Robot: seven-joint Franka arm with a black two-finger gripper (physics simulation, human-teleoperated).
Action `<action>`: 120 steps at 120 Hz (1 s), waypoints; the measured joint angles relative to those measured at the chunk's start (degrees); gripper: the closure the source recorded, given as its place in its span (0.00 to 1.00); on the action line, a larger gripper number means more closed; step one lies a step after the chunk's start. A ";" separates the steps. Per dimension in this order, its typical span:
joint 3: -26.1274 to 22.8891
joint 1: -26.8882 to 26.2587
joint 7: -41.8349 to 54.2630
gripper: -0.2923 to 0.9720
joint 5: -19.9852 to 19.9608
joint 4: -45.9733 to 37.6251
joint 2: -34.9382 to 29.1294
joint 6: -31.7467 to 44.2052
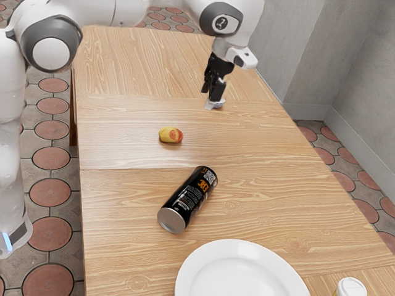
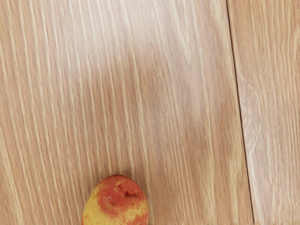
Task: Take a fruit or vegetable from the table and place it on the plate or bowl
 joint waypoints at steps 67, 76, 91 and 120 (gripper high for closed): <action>1.92 0.52 12.14 0.23 1.67 -23.31 -10.61 16.67; 2.59 1.98 13.37 0.23 1.64 -25.59 -11.44 18.62; 3.94 2.89 15.17 0.23 1.62 -28.63 -12.22 21.13; 3.87 2.45 17.79 0.23 1.38 -30.74 -12.21 23.56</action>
